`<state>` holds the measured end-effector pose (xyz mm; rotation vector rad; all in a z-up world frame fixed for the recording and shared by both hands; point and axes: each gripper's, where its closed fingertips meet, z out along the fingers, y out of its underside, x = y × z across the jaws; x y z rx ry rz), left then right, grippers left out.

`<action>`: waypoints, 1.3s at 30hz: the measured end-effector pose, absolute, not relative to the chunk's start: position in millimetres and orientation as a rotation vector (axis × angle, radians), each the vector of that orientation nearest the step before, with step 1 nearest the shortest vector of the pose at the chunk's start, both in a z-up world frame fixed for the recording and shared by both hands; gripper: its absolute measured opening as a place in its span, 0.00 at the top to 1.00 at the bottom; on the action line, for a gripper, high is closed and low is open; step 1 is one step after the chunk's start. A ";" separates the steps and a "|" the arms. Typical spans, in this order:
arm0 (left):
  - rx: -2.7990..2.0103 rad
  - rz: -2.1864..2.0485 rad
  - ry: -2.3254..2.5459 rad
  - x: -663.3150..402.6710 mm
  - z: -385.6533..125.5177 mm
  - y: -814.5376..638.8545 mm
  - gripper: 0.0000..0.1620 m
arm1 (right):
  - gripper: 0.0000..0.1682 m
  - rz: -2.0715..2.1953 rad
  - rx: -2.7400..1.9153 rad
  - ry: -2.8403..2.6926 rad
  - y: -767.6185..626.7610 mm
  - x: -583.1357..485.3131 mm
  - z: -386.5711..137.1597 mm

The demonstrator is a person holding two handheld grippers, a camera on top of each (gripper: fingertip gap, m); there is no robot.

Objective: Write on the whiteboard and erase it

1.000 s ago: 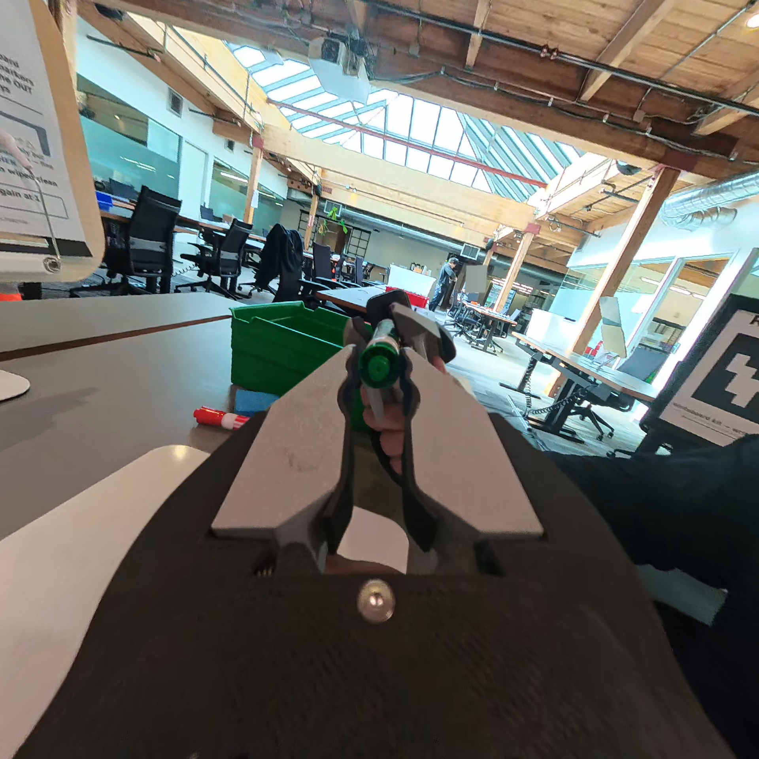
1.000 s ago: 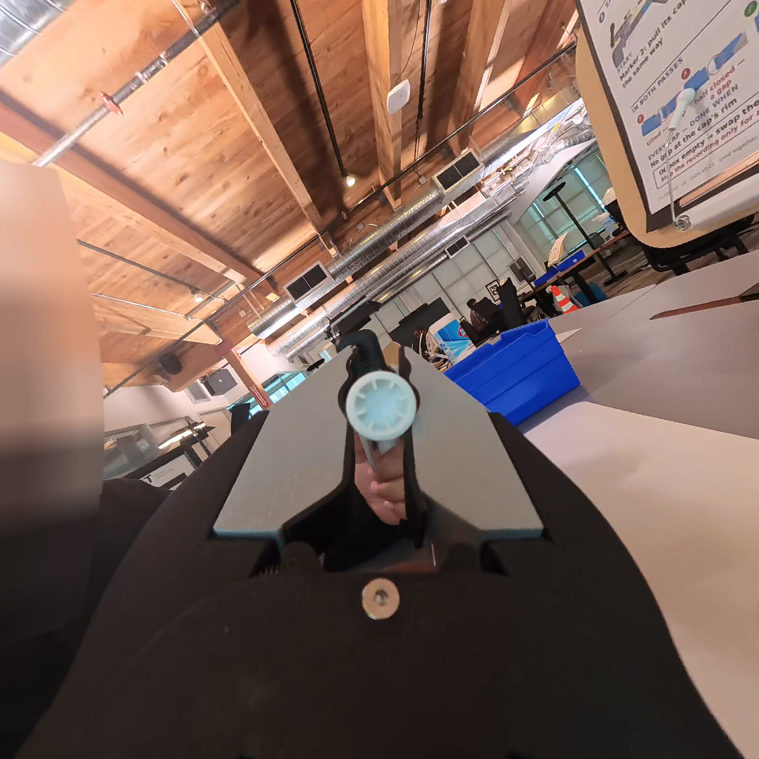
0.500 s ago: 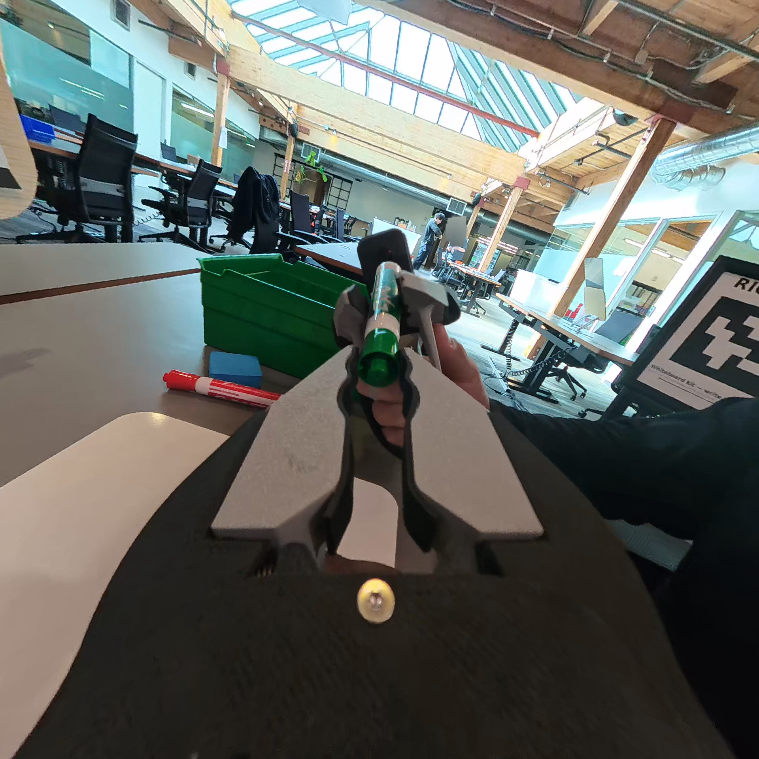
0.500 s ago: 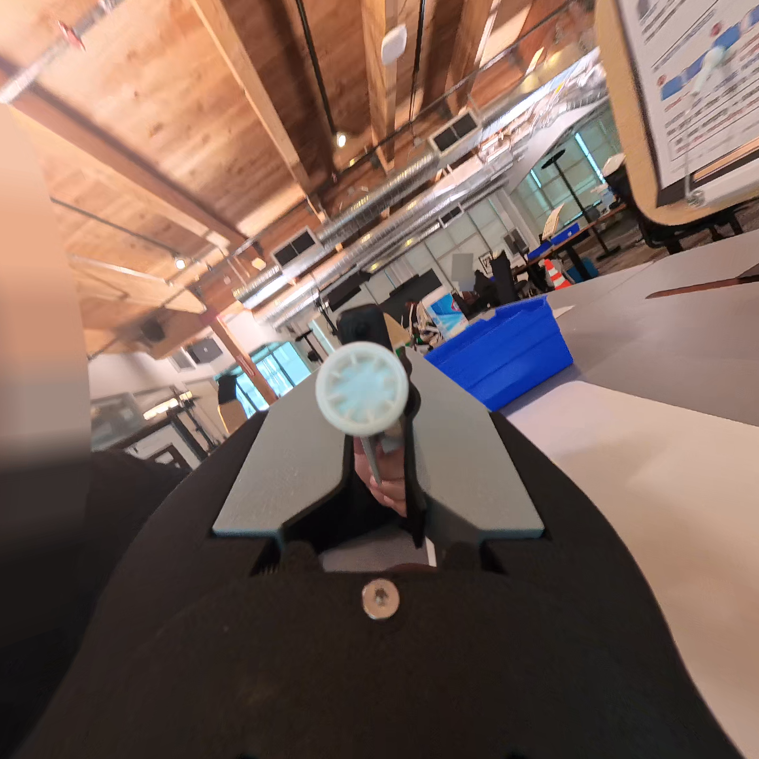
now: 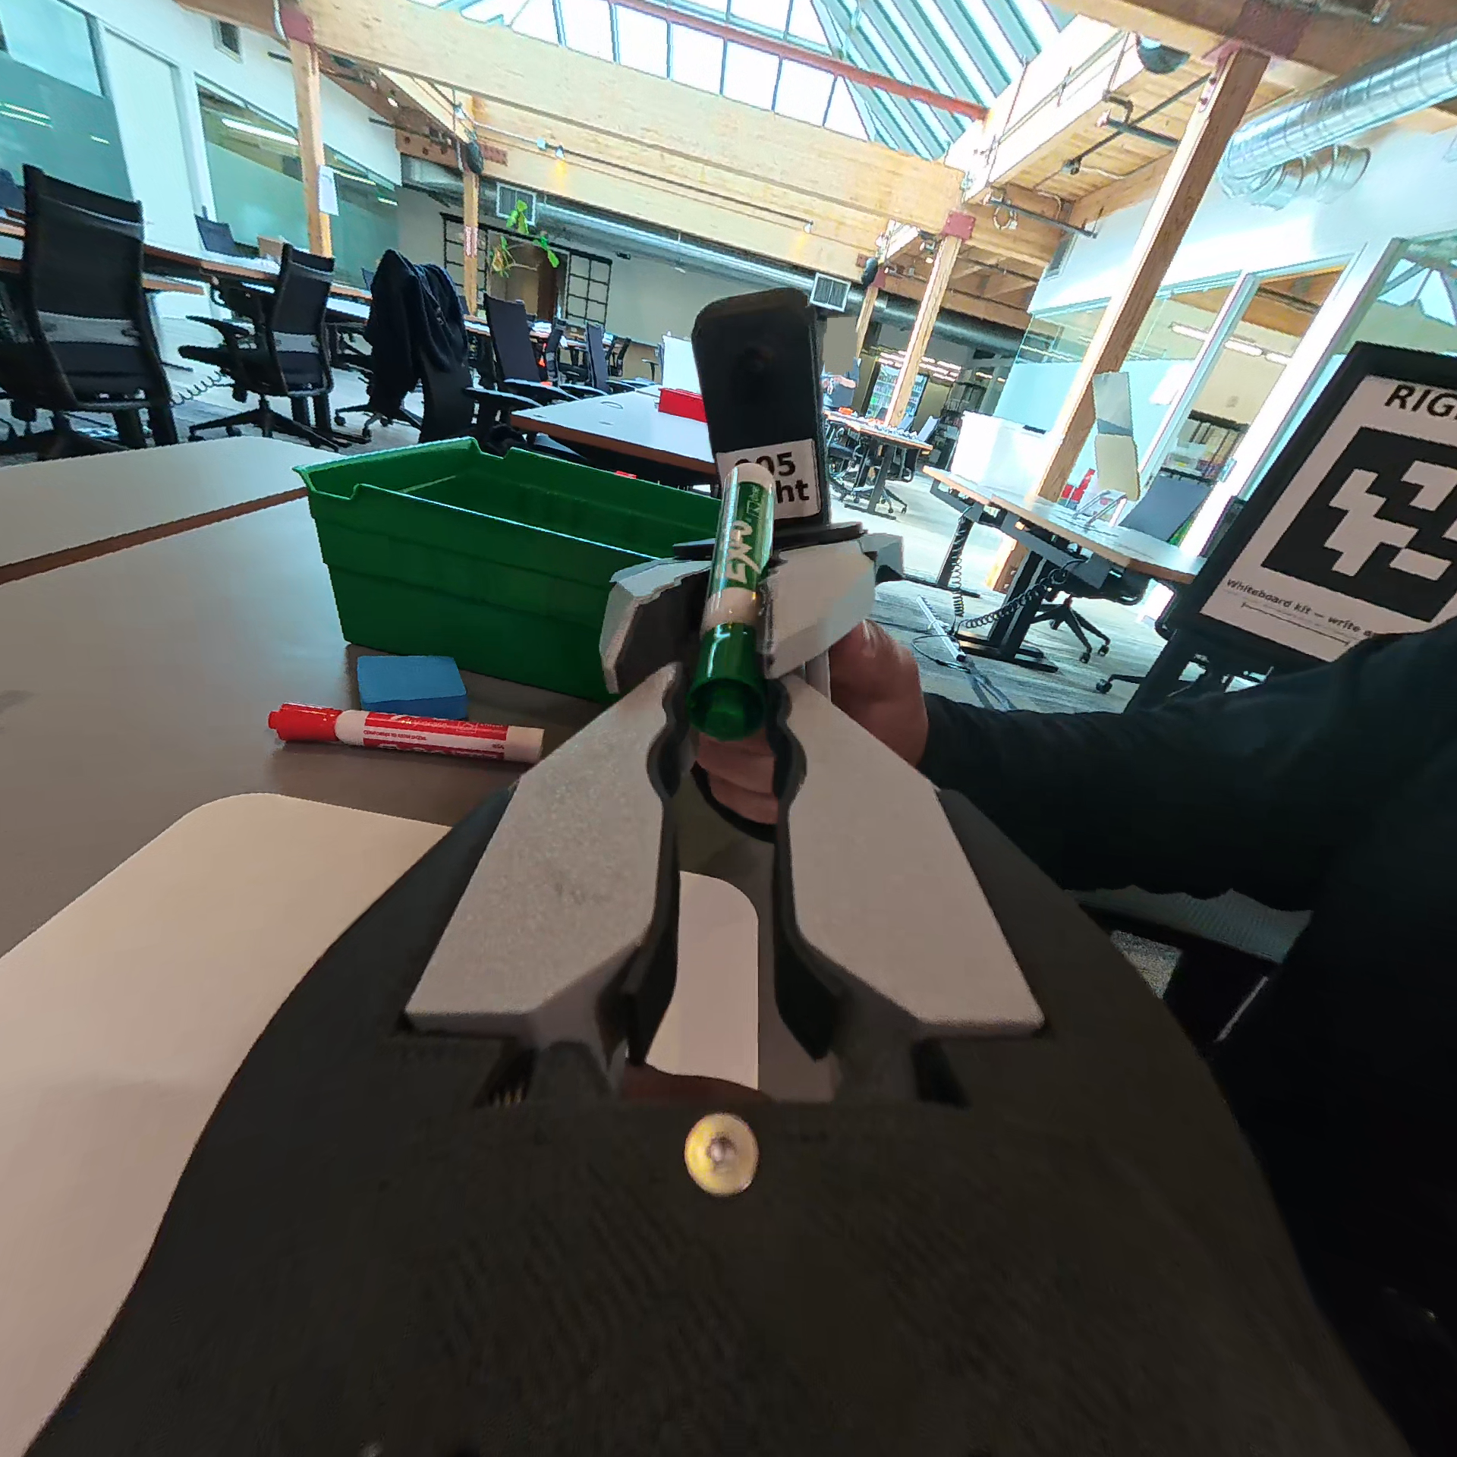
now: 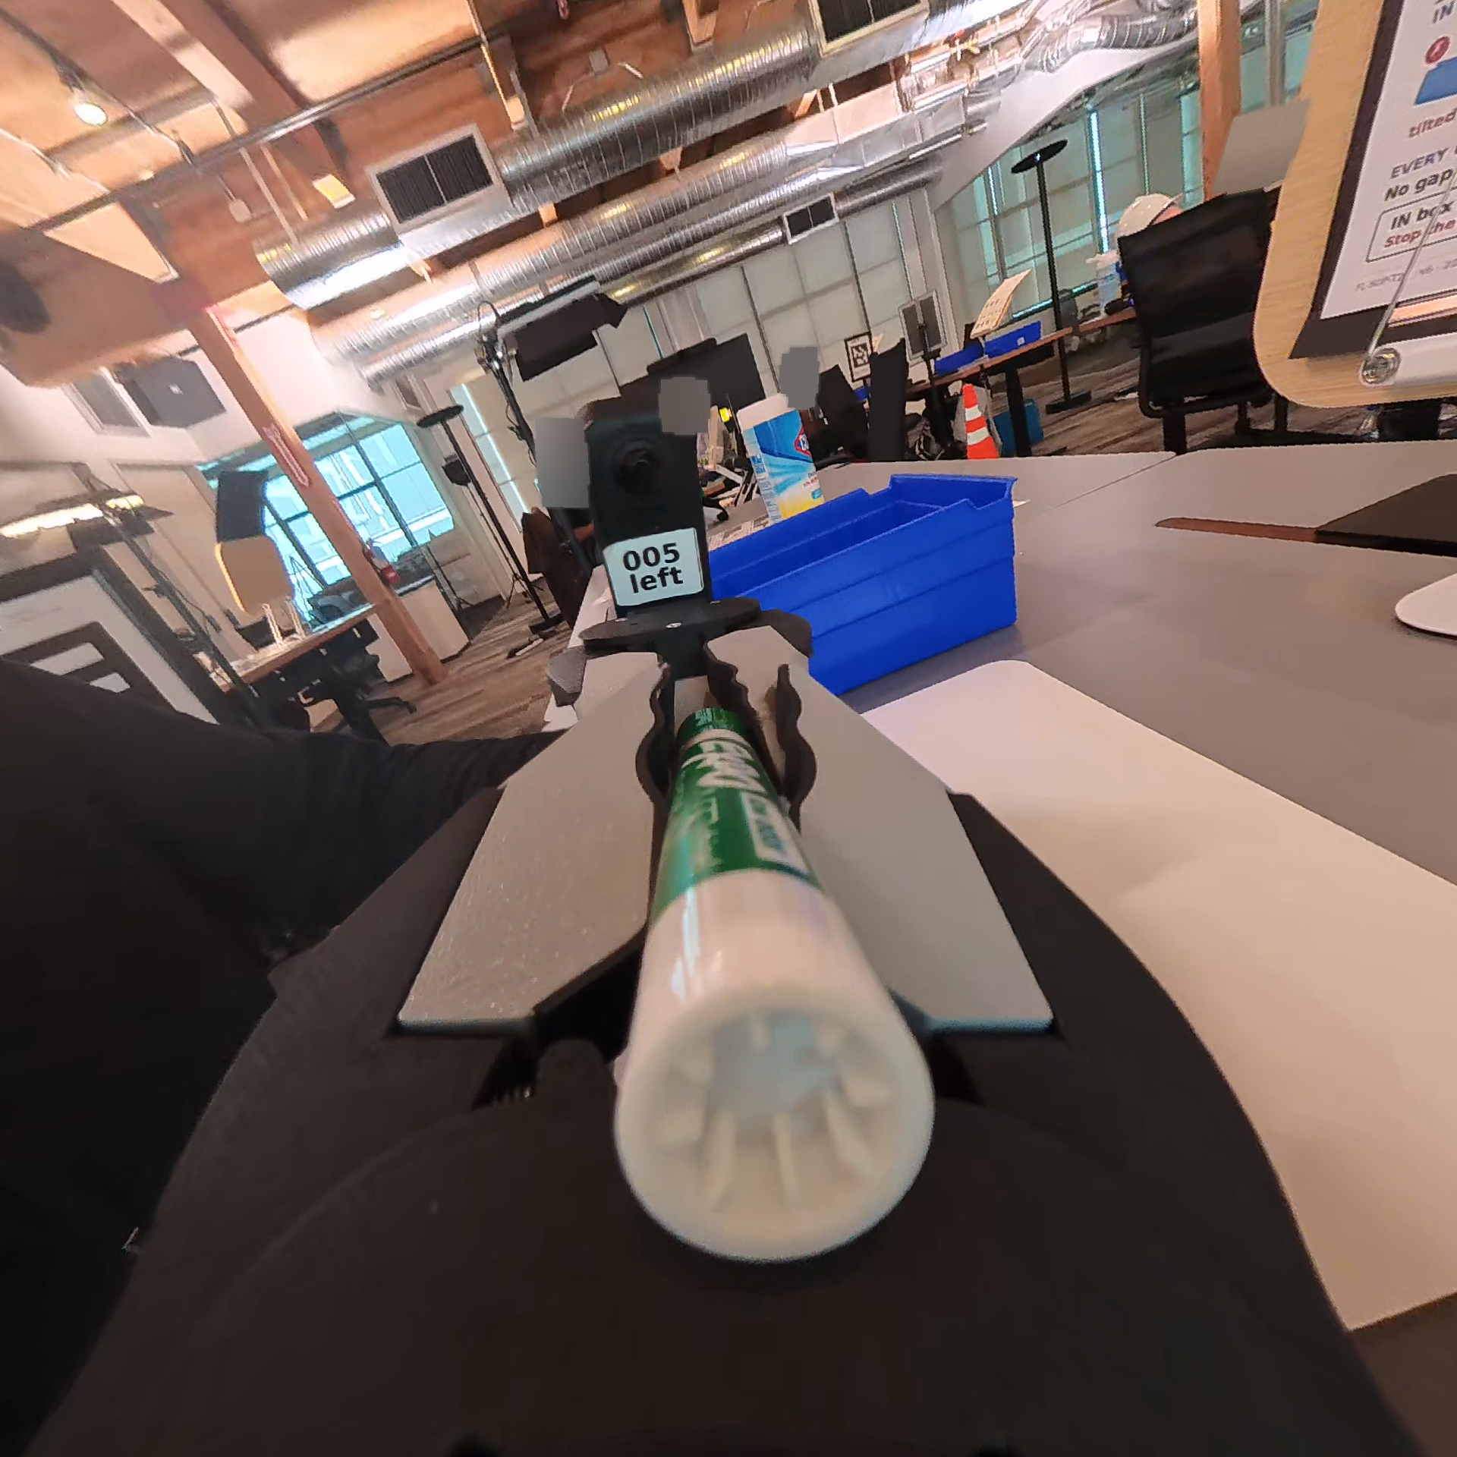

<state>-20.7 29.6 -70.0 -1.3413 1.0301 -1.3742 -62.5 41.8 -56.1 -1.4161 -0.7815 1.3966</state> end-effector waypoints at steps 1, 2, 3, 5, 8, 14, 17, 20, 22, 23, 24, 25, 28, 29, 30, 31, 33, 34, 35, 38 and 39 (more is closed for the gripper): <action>-1.340 -1.373 1.033 -21.4 -69.9 29.6 0.90 | 0.86 1.387 -1.418 -0.778 42.7 -62.0 -56.1; -1.339 -1.373 1.037 -22.4 -69.7 29.8 0.90 | 0.85 1.380 -1.413 -0.762 44.5 -60.1 -54.7; -1.340 -1.374 1.040 -23.3 -69.5 30.0 0.90 | 0.85 1.388 -1.401 -0.750 44.9 -57.6 -52.4; -1.341 -1.377 1.039 -23.6 -69.4 30.1 0.90 | 0.85 1.418 -1.409 -0.773 41.5 -57.6 -53.0; -1.341 -1.368 1.046 -23.8 -70.4 30.8 0.90 | 0.86 1.397 -1.427 -0.776 42.7 -57.6 -55.6; -1.353 -1.363 1.056 -24.9 -72.9 32.0 0.90 | 0.86 1.409 -1.453 -0.775 43.2 -58.8 -58.6; -1.390 -1.410 1.053 -25.5 -75.8 32.0 0.90 | 0.86 1.406 -1.464 -0.766 44.3 -58.7 -59.8; -1.404 -1.387 1.073 -30.8 -78.4 35.3 0.88 | 0.86 1.399 -1.463 -0.740 47.5 -55.0 -58.3; -1.423 -1.392 1.103 -33.8 -82.0 34.4 0.89 | 0.86 1.411 -1.453 -0.730 47.6 -51.8 -55.8; -1.436 -1.385 1.112 -34.4 -84.6 34.9 0.89 | 0.86 1.410 -1.456 -0.731 47.6 -50.9 -56.1; -1.444 -1.371 1.114 -34.5 -86.6 36.4 0.88 | 0.86 1.401 -1.462 -0.738 47.5 -50.8 -57.3; -1.451 -1.361 1.113 -34.1 -88.1 37.7 0.87 | 0.86 1.390 -1.469 -0.749 47.1 -51.6 -58.9; -1.456 -1.382 1.132 -31.7 -90.0 33.0 0.86 | 0.86 1.322 -1.508 -0.775 48.6 -55.4 -66.6; -1.457 -1.383 1.135 -30.8 -90.0 31.9 0.85 | 0.86 1.301 -1.522 -0.782 49.5 -56.5 -69.4; -1.460 -1.373 1.131 -29.8 -90.1 32.6 0.85 | 0.86 1.292 -1.532 -0.785 49.9 -57.5 -71.3; -1.463 -1.367 1.128 -29.2 -90.3 33.1 0.85 | 0.86 1.291 -1.535 -0.784 50.2 -57.9 -71.9; -1.478 -1.370 1.116 -28.5 -91.3 34.4 0.86 | 0.86 1.298 -1.537 -0.779 50.6 -58.0 -72.4; -1.482 -1.384 1.108 -28.1 -91.3 34.6 0.88 | 0.86 1.305 -1.535 -0.774 50.8 -58.0 -72.0; -1.480 -1.407 1.098 -27.9 -90.4 34.2 0.89 | 0.86 1.323 -1.527 -0.774 49.7 -58.4 -70.9; -1.477 -1.484 1.069 -27.8 -87.5 32.5 0.90 | 0.86 1.355 -1.528 -0.779 47.8 -58.9 -70.8; -1.481 -1.509 1.062 -27.8 -87.0 31.7 0.90 | 0.86 1.352 -1.530 -0.791 46.8 -59.1 -71.1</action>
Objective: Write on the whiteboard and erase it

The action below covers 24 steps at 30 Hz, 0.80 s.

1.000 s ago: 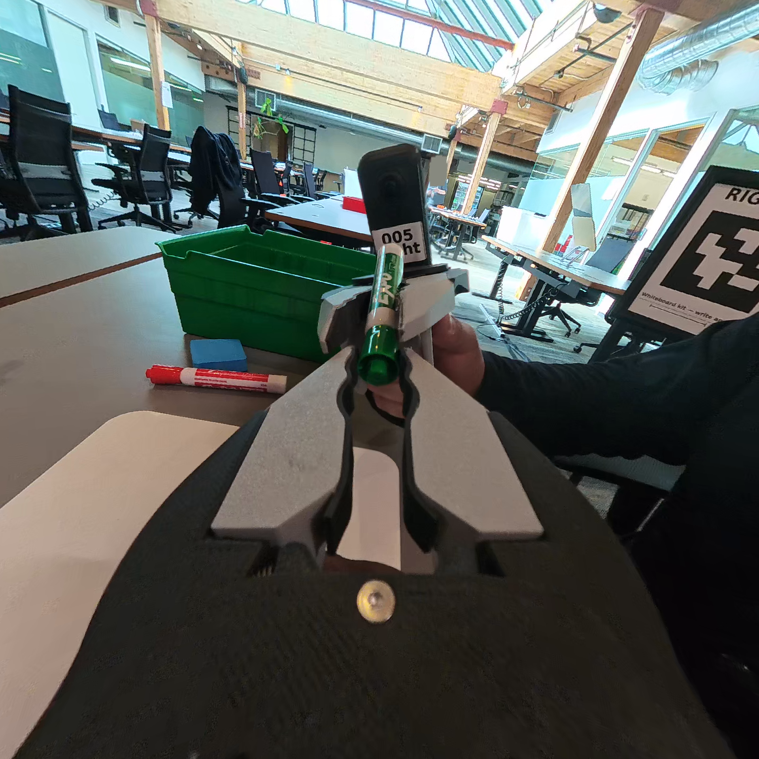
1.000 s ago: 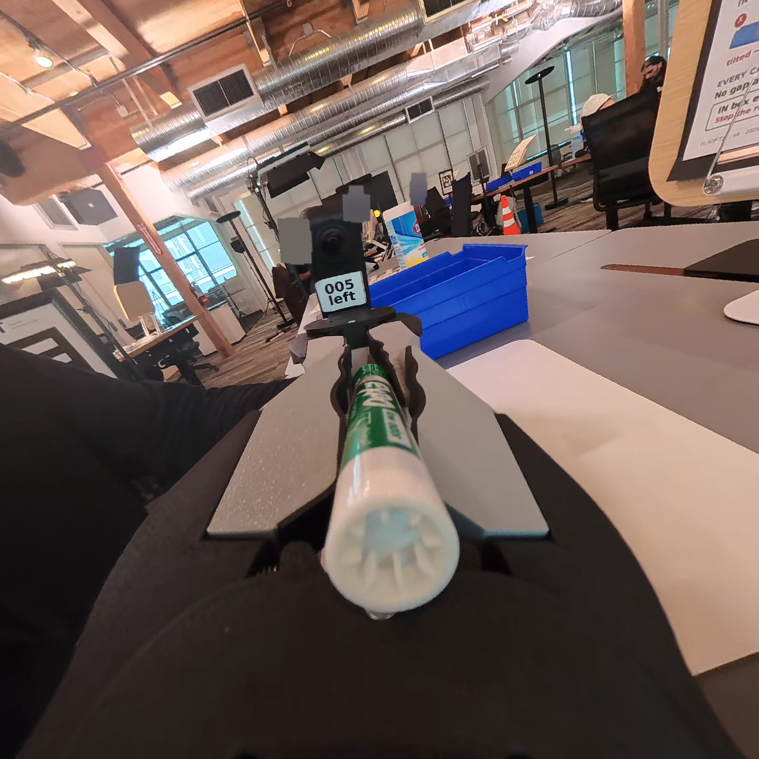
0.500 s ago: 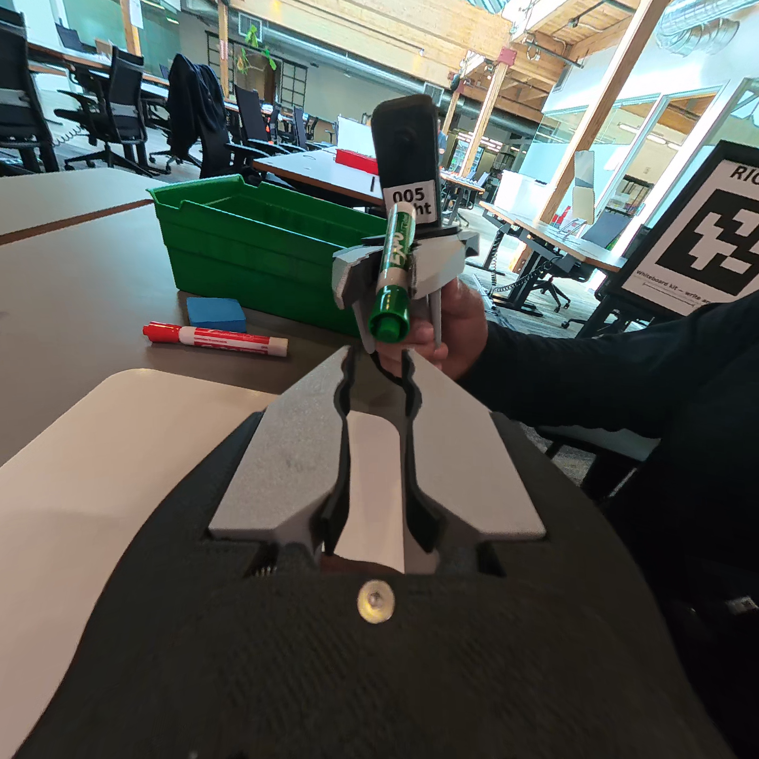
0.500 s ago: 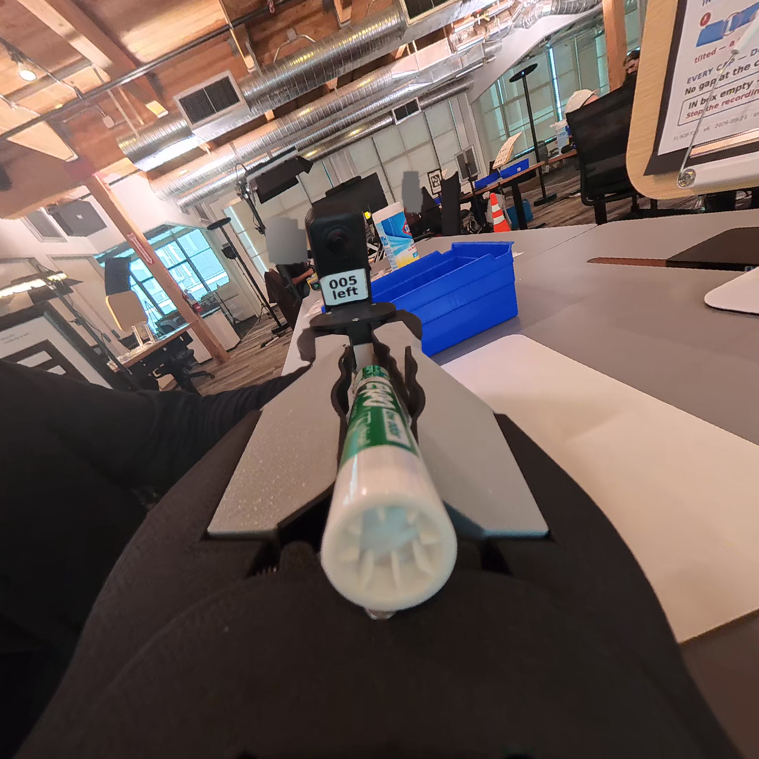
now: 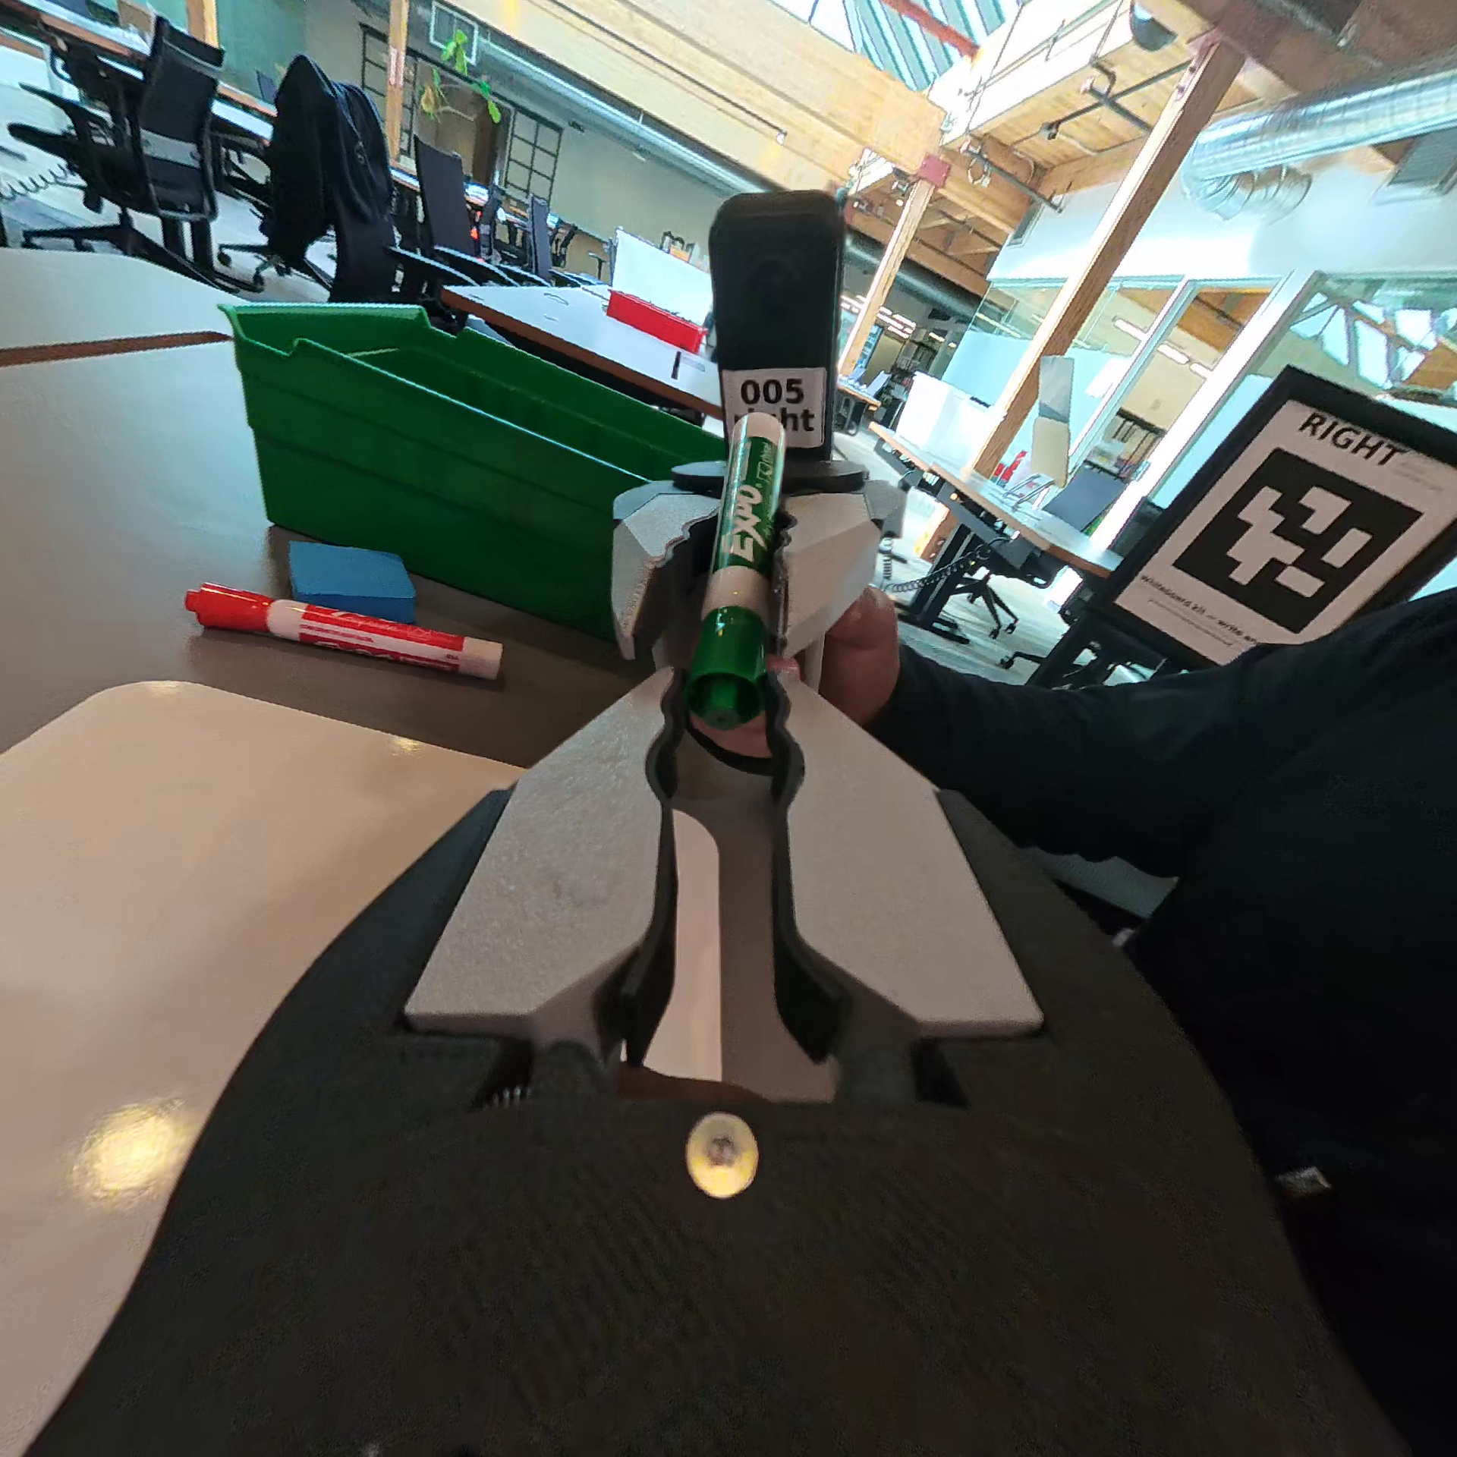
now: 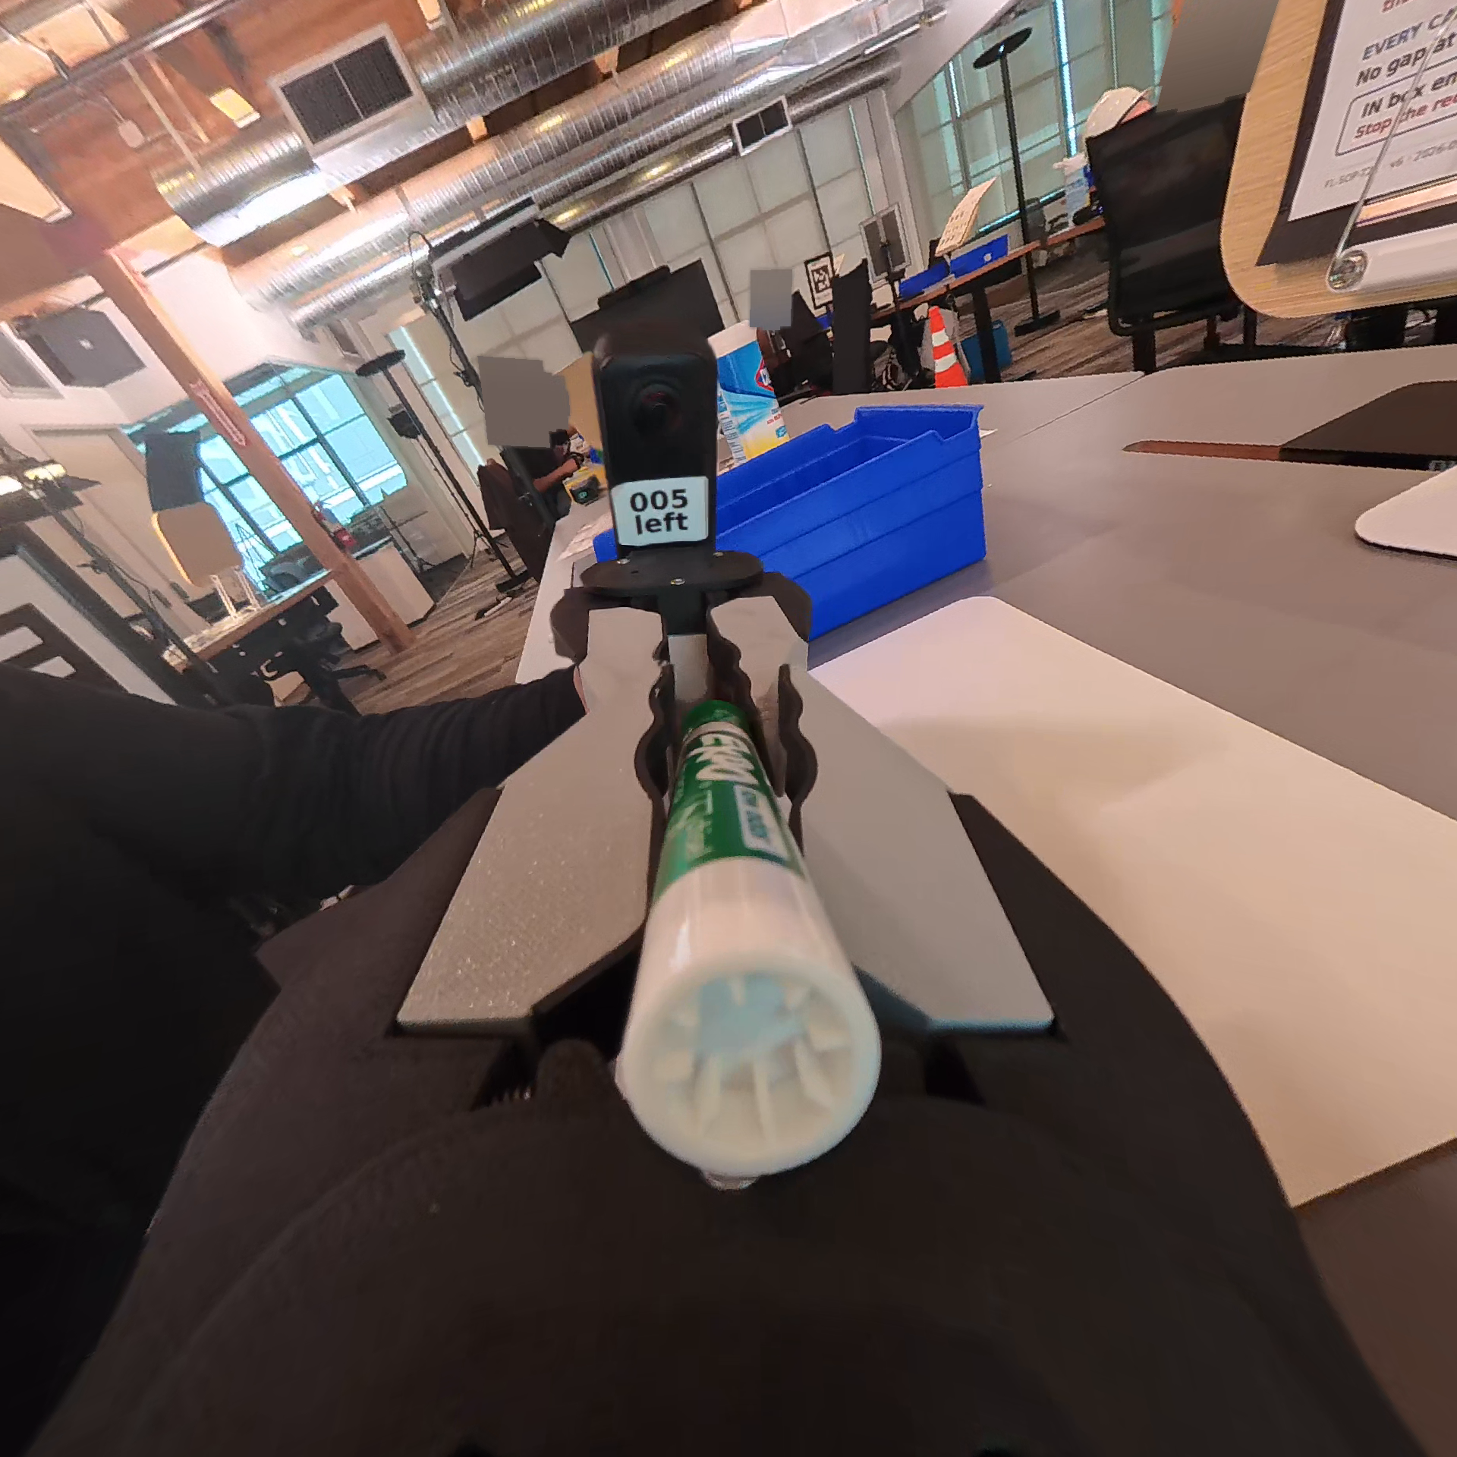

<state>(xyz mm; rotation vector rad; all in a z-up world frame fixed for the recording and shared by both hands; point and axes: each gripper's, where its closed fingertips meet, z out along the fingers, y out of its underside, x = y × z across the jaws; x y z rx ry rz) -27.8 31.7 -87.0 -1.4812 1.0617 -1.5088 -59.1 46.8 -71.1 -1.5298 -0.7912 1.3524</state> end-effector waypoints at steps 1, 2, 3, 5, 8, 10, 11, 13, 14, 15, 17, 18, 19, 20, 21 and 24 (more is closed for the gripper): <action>-1.491 -1.536 1.053 -27.6 -86.7 30.9 0.88 | 0.86 1.340 -1.531 -0.799 46.6 -59.3 -71.6; -1.499 -1.574 1.048 -27.1 -86.4 29.1 0.87 | 0.86 1.324 -1.534 -0.807 46.6 -59.9 -72.8; -1.504 -1.605 1.044 -26.7 -86.4 27.8 0.87 | 0.86 1.322 -1.537 -0.820 45.1 -61.2 -73.6; -1.510 -1.617 1.032 -25.7 -88.3 28.8 0.89 | 0.86 1.327 -1.544 -0.829 43.8 -63.4 -75.2; -1.499 -1.565 1.059 -24.5 -89.7 29.3 0.90 | 0.86 1.333 -1.542 -0.816 45.2 -62.6 -74.8; -1.496 -1.442 1.089 -22.8 -91.2 32.1 0.90 | 0.86 1.326 -1.552 -0.784 49.8 -60.2 -75.1; -1.493 -1.375 1.103 -22.1 -91.7 33.8 0.90 | 0.86 1.327 -1.560 -0.773 51.4 -59.1 -75.5; -1.485 -1.254 1.129 -21.7 -92.1 36.7 0.89 | 0.86 1.360 -1.576 -0.751 52.8 -57.9 -76.3; -1.479 -1.199 1.143 -21.9 -92.7 38.1 0.89 | 0.86 1.392 -1.582 -0.737 52.8 -57.9 -76.6; -1.471 -1.121 1.165 -22.4 -95.1 40.6 0.90 | 0.87 1.413 -1.594 -0.720 54.0 -58.1 -78.1; -1.451 -0.880 1.246 -23.7 -106.4 47.7 0.90 | 0.87 1.404 -1.642 -0.697 58.5 -58.9 -85.9; -1.433 -0.753 1.282 -24.0 -112.0 51.4 0.90 | 0.87 1.380 -1.665 -0.684 61.5 -59.0 -90.1; -1.413 -0.641 1.316 -24.5 -117.0 54.3 0.90 | 0.87 1.364 -1.686 -0.678 63.5 -59.2 -94.0; -1.389 -0.543 1.343 -25.1 -120.5 56.9 0.90 | 0.87 1.355 -1.705 -0.669 65.1 -59.3 -97.2; -1.375 -0.493 1.357 -25.1 -122.2 57.8 0.90 | 0.87 1.358 -1.713 -0.660 65.9 -59.6 -98.7; -1.423 -0.677 1.314 -23.4 -115.5 50.6 0.90 | 0.88 1.429 -1.682 -0.654 62.1 -59.0 -92.5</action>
